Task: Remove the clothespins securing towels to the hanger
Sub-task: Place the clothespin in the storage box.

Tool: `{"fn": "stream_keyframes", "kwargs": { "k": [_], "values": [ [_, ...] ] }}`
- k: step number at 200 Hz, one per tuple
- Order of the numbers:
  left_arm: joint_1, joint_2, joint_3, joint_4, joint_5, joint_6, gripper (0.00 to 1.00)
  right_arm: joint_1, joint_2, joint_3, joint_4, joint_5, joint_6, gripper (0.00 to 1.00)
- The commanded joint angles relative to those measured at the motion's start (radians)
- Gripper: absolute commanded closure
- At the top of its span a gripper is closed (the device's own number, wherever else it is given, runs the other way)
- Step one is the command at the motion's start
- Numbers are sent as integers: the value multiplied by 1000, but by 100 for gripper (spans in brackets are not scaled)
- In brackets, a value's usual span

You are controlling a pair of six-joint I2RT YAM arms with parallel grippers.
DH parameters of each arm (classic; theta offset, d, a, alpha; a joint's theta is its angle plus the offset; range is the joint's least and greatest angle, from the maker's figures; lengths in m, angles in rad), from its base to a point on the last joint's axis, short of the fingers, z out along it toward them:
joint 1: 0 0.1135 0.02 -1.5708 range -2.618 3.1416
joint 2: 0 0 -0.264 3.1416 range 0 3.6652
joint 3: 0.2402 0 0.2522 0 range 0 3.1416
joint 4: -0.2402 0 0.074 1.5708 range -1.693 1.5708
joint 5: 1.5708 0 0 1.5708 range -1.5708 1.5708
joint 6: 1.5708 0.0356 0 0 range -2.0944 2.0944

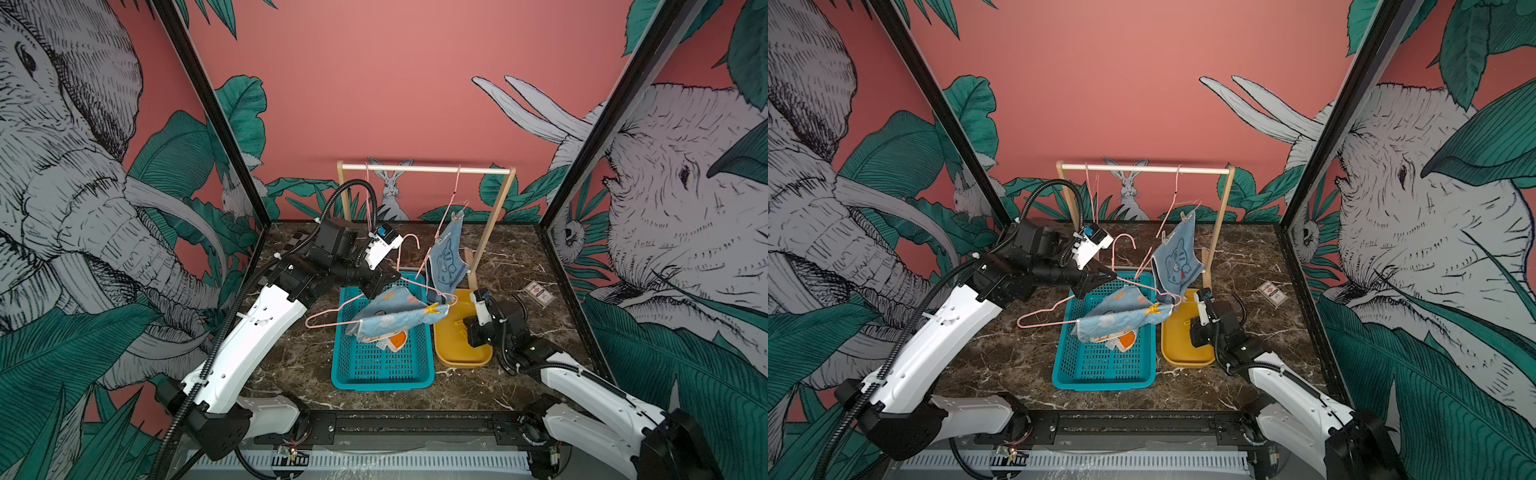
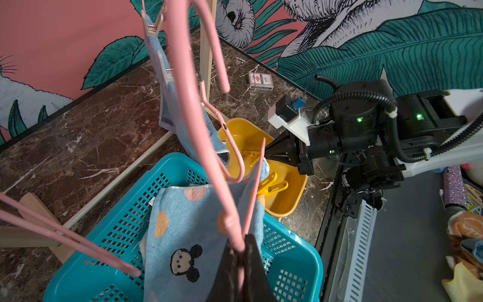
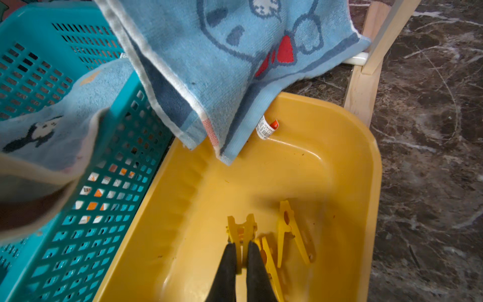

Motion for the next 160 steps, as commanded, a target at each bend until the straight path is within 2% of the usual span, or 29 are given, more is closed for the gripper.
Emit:
{"fn": "stream_keyframes", "kwargs": {
  "k": [1,36,113,160],
  "values": [
    [6,-37,-11,29,4,-4,100,-22,26,-4,94,-45,18,90],
    [5,-38,-19,32,2,-5,100,-46,65,-2,114,-52,14,87],
    [5,-56,-43,49,11,-8,100,-63,84,7,80,-31,2,65],
    [6,-54,-41,46,14,-2,100,-64,57,14,48,-6,-5,58]
  ]
}}
